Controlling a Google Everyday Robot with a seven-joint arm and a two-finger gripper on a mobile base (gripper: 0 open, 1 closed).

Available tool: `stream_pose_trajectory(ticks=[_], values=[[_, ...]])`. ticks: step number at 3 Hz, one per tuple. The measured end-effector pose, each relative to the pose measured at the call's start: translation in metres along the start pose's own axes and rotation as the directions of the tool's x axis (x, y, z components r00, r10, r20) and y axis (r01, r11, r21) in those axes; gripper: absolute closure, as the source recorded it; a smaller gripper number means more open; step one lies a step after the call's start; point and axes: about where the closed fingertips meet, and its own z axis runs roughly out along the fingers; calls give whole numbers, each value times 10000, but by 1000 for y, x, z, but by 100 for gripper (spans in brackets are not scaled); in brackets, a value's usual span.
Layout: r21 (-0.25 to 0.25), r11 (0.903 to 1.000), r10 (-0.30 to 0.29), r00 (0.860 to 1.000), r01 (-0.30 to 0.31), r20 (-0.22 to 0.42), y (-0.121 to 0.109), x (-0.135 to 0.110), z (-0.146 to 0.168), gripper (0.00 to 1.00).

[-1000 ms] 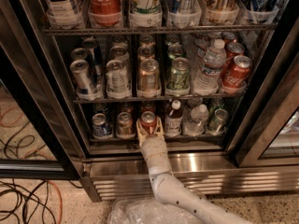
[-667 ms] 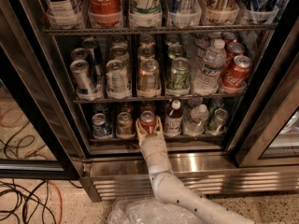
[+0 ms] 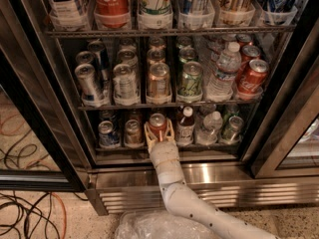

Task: Pick coke can from bottom shelf of fridge

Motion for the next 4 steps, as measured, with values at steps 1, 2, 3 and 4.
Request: stream_pose_trajectory(ticks=[1,2,3,4], values=[[-22,9999,-169,9996,169,247,0,-13,-3,100],[-214,9994,-268,9992,275,288,2,-20,-8,100],[-542,9980,-321,9994,329,143,6,-23,-19,100],[-951,9951,-275,9996,267,-69,13,-24,-32,100]])
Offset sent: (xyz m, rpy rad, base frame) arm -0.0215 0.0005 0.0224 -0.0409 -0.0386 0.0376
